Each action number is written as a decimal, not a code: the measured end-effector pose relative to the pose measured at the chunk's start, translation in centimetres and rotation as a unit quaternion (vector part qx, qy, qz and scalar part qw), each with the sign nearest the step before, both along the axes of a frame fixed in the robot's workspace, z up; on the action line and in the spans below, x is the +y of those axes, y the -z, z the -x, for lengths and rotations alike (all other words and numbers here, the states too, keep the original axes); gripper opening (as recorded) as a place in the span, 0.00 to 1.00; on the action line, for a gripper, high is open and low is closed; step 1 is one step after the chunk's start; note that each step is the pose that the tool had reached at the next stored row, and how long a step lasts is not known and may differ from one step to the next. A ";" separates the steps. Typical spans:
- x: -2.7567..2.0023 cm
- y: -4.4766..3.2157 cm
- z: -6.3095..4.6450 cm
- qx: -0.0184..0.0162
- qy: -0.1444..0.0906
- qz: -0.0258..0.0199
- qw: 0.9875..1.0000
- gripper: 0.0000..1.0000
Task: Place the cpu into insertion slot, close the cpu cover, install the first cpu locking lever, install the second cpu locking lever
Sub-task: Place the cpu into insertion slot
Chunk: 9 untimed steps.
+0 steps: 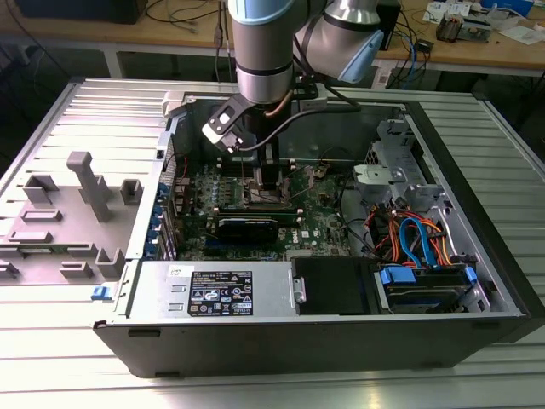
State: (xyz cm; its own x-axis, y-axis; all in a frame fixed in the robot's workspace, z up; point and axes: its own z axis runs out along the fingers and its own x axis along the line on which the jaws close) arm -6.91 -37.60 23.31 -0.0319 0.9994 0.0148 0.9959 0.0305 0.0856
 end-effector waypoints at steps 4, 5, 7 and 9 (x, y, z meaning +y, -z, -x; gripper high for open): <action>0.00 0.34 0.1 0.000 0.001 0.000 1.000 0.55; 0.00 0.40 0.1 0.000 0.003 0.000 1.000 0.55; 0.00 0.46 0.2 0.000 0.003 0.000 1.000 0.55; 0.00 0.47 0.2 0.000 0.003 0.000 1.000 0.55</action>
State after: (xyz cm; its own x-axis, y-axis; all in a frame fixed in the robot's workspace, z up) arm -7.13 -37.60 22.84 -0.0255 0.9996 0.0147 0.9960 0.0241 0.0859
